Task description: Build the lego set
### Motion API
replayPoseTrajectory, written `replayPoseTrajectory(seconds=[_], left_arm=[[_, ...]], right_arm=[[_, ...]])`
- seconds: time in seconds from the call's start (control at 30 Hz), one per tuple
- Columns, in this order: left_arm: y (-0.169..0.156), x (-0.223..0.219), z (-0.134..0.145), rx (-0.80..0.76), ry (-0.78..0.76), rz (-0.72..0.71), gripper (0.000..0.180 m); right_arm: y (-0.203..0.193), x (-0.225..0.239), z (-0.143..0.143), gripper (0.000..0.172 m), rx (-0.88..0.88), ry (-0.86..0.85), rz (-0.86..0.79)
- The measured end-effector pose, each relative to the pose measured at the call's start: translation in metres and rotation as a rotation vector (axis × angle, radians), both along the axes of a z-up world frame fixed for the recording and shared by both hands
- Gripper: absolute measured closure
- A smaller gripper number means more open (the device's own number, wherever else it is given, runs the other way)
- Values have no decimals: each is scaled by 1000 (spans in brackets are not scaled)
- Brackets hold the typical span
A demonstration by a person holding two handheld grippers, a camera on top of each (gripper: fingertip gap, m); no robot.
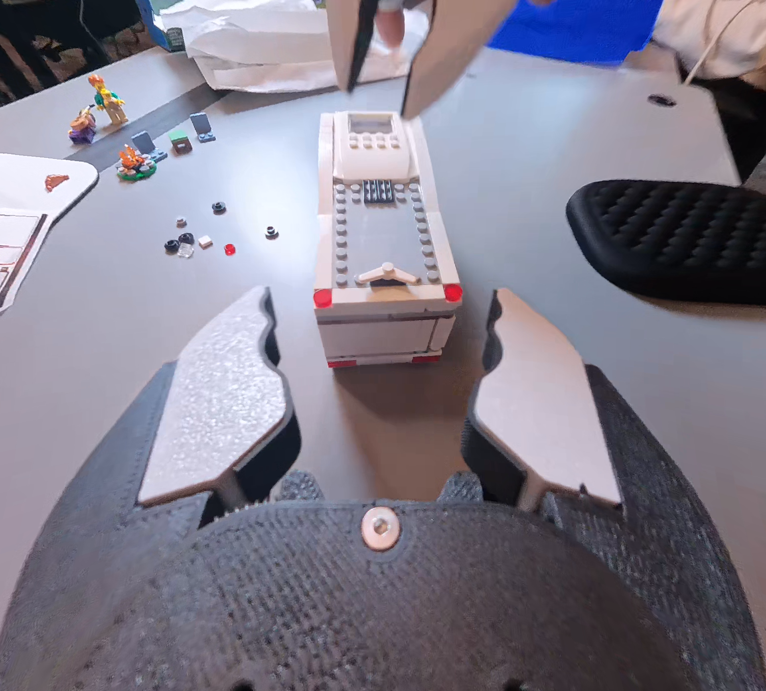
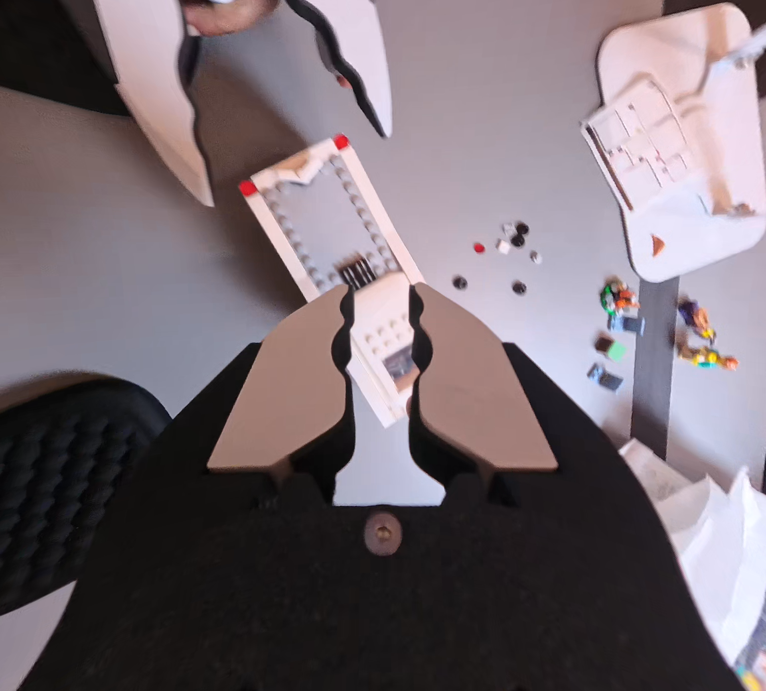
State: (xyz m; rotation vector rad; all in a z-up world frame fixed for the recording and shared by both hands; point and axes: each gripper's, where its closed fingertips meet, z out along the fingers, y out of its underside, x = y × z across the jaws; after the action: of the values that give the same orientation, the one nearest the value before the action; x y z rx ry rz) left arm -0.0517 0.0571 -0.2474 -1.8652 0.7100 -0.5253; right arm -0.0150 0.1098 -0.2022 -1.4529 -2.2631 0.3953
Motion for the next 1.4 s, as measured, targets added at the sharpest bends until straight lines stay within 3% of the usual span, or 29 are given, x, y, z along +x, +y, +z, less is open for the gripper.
replayPoseTrajectory(seconds=[0.1, 0.2, 0.53, 0.7, 1.0, 1.13, 1.4], left_arm=[[10, 7, -16, -11, 107, 40, 70], [15, 10, -30, -25, 188, 17, 91], [19, -14, -32, -48, 142, -244, 101], [24, -18, -32, -44, 72, -212, 103], [24, -19, -22, 18, 77, -183, 98], [22, -16, 3, 95, 54, -167, 102], [28, -12, -3, 56, 115, -135, 107]], right_arm=[[19, 21, -4, 147, -36, 32, -71], [19, 34, -13, 147, -24, 49, -73], [-4, 34, -24, 157, -50, 91, 14], [-12, 32, -35, 161, 47, 9, 105], [-11, 30, -37, 163, 256, -93, 173], [-12, 28, -38, 163, 284, -90, 193], [-13, 28, -38, 164, 289, -119, 193]])
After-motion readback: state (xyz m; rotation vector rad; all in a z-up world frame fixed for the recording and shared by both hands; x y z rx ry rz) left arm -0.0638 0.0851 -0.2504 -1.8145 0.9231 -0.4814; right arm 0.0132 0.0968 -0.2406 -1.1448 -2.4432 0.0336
